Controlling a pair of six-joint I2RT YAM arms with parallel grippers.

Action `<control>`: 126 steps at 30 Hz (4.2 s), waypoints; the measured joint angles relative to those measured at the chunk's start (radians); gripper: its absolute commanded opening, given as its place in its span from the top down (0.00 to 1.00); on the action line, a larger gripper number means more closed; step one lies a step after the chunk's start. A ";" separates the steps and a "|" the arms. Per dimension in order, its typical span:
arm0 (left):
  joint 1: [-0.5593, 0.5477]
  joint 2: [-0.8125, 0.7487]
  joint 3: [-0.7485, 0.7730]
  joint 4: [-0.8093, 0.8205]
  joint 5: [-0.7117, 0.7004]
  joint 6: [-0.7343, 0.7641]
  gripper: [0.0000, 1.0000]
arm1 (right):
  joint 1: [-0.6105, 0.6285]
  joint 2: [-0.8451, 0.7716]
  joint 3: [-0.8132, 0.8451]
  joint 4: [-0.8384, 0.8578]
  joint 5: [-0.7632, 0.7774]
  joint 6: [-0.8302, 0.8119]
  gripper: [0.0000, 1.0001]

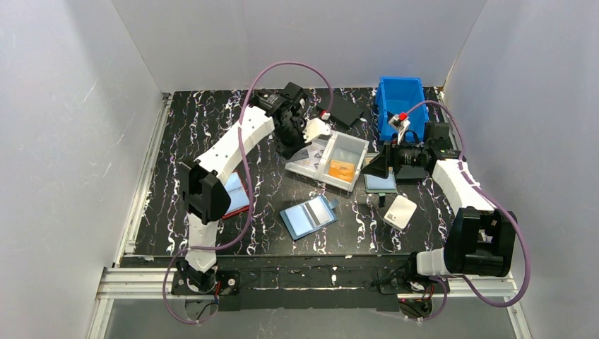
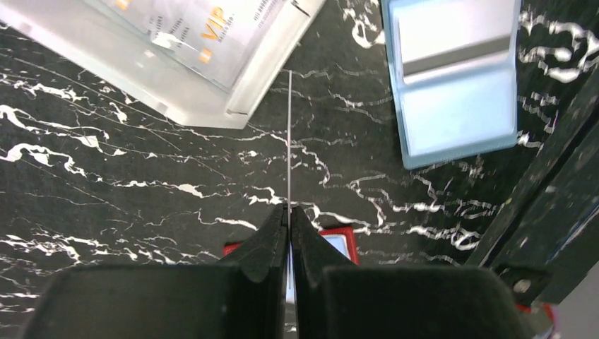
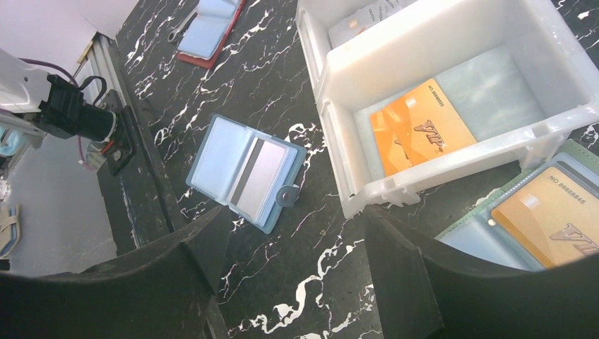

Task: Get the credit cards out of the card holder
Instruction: Place the credit card in the storage box.

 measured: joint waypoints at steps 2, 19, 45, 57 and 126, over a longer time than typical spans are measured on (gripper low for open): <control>-0.013 0.009 0.001 -0.030 -0.023 0.058 1.00 | -0.003 0.000 0.000 0.000 0.000 0.000 0.23; -0.038 0.053 0.080 -0.075 -0.129 0.280 1.00 | -0.023 0.000 -0.004 0.005 -0.011 0.000 0.22; -0.063 0.230 0.163 0.047 -0.158 0.373 1.00 | -0.058 0.001 -0.018 0.019 -0.055 0.016 0.22; -0.061 0.281 0.163 0.084 -0.156 0.386 1.00 | -0.068 0.001 -0.018 0.036 -0.073 0.034 0.22; -0.041 0.393 0.118 0.238 -0.099 0.332 0.63 | -0.100 0.001 -0.051 0.090 -0.126 0.095 0.22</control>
